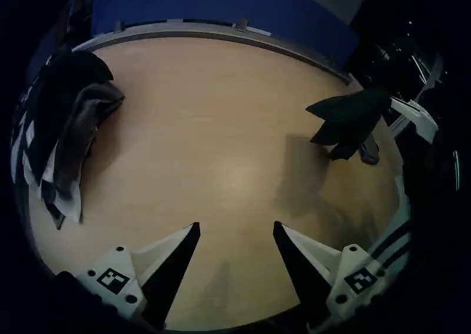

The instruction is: Fold towel

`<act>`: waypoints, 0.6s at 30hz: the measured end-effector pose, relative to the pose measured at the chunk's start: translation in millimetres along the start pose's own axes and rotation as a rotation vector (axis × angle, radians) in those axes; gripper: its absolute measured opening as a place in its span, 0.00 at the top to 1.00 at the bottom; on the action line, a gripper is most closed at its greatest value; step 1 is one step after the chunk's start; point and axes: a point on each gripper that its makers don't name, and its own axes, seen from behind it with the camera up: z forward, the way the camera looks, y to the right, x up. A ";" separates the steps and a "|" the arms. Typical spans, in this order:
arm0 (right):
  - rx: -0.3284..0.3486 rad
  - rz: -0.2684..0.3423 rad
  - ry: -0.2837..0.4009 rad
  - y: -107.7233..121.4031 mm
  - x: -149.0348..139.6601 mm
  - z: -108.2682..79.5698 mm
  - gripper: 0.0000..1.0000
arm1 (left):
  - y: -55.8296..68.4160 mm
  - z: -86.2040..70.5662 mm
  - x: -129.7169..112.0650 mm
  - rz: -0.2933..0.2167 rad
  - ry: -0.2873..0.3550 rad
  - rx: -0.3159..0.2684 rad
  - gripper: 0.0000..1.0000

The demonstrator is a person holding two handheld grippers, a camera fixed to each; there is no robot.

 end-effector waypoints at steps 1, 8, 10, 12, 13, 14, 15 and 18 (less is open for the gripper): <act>-0.007 0.003 0.002 4.9 0.4 -2.4 0.97 | 1.0 -0.3 0.2 0.000 0.000 0.000 0.08; -0.065 0.022 0.014 45.5 2.4 -20.3 0.97 | 6.6 -0.7 1.0 0.007 -0.001 0.001 0.08; -0.083 0.028 0.017 60.2 3.2 -24.9 0.97 | 7.8 -0.1 1.2 0.010 -0.002 0.003 0.08; -0.102 0.036 0.020 76.0 4.3 -29.3 0.97 | 8.8 0.8 1.7 0.011 -0.002 0.006 0.08; -0.111 0.040 0.021 83.8 5.0 -31.6 0.97 | 9.2 1.2 2.1 0.011 -0.003 0.007 0.08; -0.120 0.045 0.023 91.6 5.7 -33.9 0.97 | 9.7 1.7 2.4 0.011 -0.003 0.008 0.08; -0.130 0.049 0.025 100.4 6.3 -36.5 0.97 | 10.2 2.1 2.8 0.011 -0.003 0.009 0.08; -0.160 0.053 0.026 124.7 6.2 -42.3 0.97 | 11.2 3.9 3.3 0.010 -0.004 0.013 0.08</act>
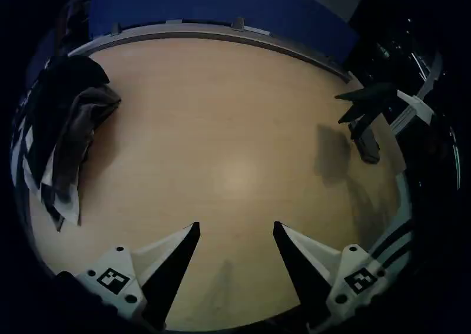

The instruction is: Fold towel

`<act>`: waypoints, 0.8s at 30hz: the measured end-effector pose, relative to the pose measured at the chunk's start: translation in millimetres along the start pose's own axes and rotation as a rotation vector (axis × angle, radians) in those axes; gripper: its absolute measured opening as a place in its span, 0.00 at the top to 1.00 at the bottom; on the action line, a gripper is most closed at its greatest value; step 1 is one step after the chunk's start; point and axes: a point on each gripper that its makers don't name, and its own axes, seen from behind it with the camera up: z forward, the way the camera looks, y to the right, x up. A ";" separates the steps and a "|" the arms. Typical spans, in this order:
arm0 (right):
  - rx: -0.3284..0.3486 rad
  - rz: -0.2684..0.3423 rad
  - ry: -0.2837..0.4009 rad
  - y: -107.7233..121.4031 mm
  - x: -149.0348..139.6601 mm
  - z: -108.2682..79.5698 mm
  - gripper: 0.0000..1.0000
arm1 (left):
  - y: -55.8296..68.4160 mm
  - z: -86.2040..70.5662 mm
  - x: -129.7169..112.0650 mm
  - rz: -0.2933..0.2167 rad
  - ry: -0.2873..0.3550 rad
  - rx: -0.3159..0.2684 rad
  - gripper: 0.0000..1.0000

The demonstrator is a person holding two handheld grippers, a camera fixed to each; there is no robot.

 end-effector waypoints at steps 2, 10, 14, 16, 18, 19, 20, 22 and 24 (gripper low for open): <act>-0.019 -0.003 -0.002 15.4 0.1 -0.4 0.97 | 0.5 1.5 0.3 0.001 -0.002 0.003 0.08; -0.074 -0.009 -0.010 67.9 -0.4 1.9 0.97 | 3.6 7.2 2.6 0.003 -0.009 0.011 0.08; -0.093 -0.004 -0.011 88.9 0.3 7.1 0.97 | 5.2 10.4 3.6 0.000 -0.012 0.012 0.08; -0.103 -0.001 -0.011 99.4 1.3 9.4 0.97 | 5.6 12.3 3.9 -0.001 -0.013 0.014 0.07; -0.112 0.001 -0.010 109.4 2.7 11.3 0.97 | 5.8 13.9 4.0 -0.002 -0.015 0.017 0.08; -0.117 0.002 -0.010 114.0 3.0 12.4 0.97 | 5.6 14.5 4.0 -0.001 -0.016 0.019 0.08; -0.122 0.003 -0.010 118.5 3.3 13.5 0.97 | 5.4 15.0 4.0 -0.001 -0.017 0.020 0.08; -0.132 0.004 -0.010 127.8 3.8 16.2 0.97 | 5.0 16.0 4.0 -0.002 -0.019 0.024 0.08; -0.140 0.006 -0.011 136.6 4.2 19.1 0.97 | 4.6 16.7 4.1 -0.003 -0.021 0.028 0.08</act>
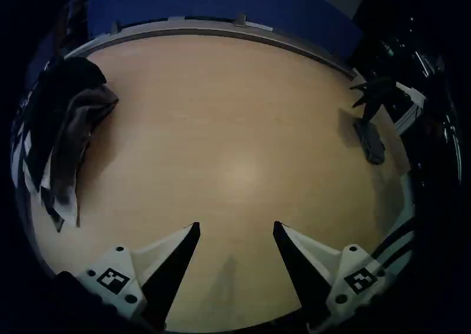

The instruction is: Fold towel

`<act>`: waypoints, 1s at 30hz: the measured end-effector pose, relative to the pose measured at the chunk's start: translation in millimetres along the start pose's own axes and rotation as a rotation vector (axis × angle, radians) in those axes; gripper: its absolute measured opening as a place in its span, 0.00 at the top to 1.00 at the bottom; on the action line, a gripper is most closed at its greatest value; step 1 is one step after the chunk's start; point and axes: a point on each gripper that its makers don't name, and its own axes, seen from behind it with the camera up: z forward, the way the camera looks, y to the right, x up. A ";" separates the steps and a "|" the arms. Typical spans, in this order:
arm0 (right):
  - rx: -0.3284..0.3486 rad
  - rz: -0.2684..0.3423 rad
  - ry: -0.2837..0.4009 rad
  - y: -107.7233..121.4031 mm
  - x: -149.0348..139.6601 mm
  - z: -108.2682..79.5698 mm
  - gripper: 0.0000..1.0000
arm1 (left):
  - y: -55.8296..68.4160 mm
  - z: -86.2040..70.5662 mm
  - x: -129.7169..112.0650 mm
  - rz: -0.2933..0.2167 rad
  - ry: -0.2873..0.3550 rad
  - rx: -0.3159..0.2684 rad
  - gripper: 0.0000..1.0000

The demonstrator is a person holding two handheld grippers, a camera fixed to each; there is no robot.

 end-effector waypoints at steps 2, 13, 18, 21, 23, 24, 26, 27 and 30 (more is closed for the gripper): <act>-0.007 0.000 -0.003 7.2 0.2 3.7 0.97 | -0.1 0.7 0.0 -0.001 -0.001 0.002 0.08; -0.031 0.006 -0.014 34.8 -4.3 23.0 0.97 | 0.0 4.1 0.3 -0.004 -0.003 0.017 0.08; -0.027 0.010 -0.022 38.8 -8.9 29.9 0.97 | 1.4 4.4 1.1 -0.001 -0.006 0.024 0.08; -0.032 0.015 -0.040 41.0 -21.3 28.2 0.97 | 3.0 4.5 1.8 0.002 -0.007 0.027 0.08; -0.038 0.027 -0.056 42.3 -35.5 22.8 0.96 | 4.7 5.2 1.8 0.004 -0.008 0.025 0.08; -0.042 0.034 -0.066 43.1 -43.6 19.6 0.96 | 5.6 5.5 1.7 0.005 -0.008 0.025 0.08; -0.052 0.057 -0.083 45.6 -60.5 11.4 0.97 | 7.3 6.8 1.0 0.007 -0.010 0.023 0.08; -0.058 0.070 -0.093 47.2 -70.1 6.7 0.97 | 8.2 7.5 0.6 0.008 -0.011 0.022 0.08; -0.086 0.114 -0.121 54.8 -98.4 -7.3 0.97 | 11.5 9.6 -0.5 0.014 -0.016 0.019 0.08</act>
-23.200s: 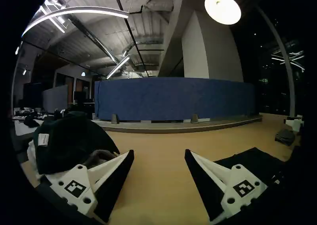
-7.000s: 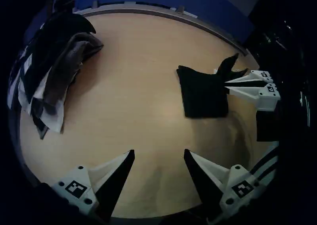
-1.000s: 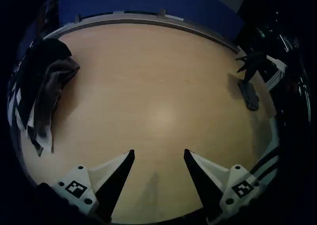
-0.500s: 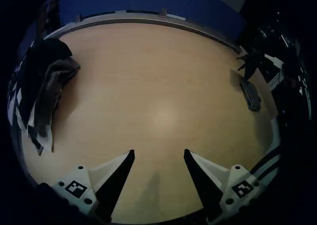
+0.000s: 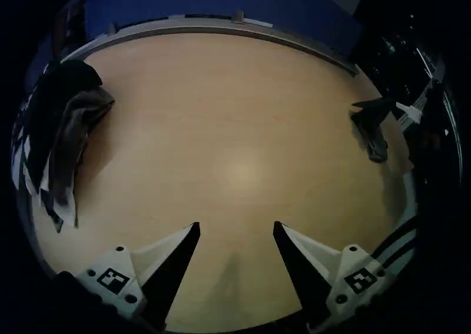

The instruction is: Fold towel

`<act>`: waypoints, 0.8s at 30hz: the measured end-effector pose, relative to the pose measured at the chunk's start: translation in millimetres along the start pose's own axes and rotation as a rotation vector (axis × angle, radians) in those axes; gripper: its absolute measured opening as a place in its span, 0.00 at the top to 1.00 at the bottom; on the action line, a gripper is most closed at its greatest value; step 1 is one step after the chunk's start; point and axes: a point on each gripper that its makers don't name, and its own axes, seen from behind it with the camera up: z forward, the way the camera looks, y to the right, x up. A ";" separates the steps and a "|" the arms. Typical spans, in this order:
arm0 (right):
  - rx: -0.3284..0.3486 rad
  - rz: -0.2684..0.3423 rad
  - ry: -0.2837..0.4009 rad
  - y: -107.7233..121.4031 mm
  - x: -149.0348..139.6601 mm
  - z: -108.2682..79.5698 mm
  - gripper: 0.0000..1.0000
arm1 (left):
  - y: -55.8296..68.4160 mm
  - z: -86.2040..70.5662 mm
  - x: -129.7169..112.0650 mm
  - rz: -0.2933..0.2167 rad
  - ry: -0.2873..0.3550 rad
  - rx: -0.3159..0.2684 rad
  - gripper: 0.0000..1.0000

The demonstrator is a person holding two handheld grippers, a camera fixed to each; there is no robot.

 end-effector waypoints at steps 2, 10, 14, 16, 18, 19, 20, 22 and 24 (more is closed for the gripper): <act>-0.015 0.028 -0.016 7.0 -17.4 -5.8 0.96 | 2.2 0.6 -0.3 0.006 -0.003 -0.002 0.08; -0.068 0.094 -0.087 32.3 -77.0 -22.9 0.97 | 9.6 2.9 -0.1 0.030 -0.014 -0.005 0.08; -0.088 0.104 -0.120 40.2 -97.2 -25.1 0.97 | 12.6 2.6 0.4 0.036 -0.017 -0.005 0.08; -0.098 0.109 -0.136 43.1 -106.2 -25.0 0.97 | 13.4 2.4 0.0 0.039 -0.019 -0.004 0.08; -0.110 0.114 -0.153 45.6 -115.2 -24.4 0.97 | 13.6 2.3 -0.9 0.042 -0.021 -0.002 0.08; -0.119 0.117 -0.165 47.3 -121.1 -23.5 0.96 | 13.5 2.0 -1.4 0.043 -0.022 -0.001 0.08; -0.128 0.120 -0.178 49.0 -127.0 -22.6 0.96 | 13.4 1.6 -1.9 0.044 -0.023 0.001 0.08; -0.144 0.129 -0.204 51.5 -139.9 -20.8 0.96 | 12.9 0.6 -3.1 0.047 -0.024 0.004 0.08; -0.159 0.138 -0.231 53.0 -153.0 -19.0 0.96 | 12.1 -0.5 -4.4 0.049 -0.024 0.007 0.08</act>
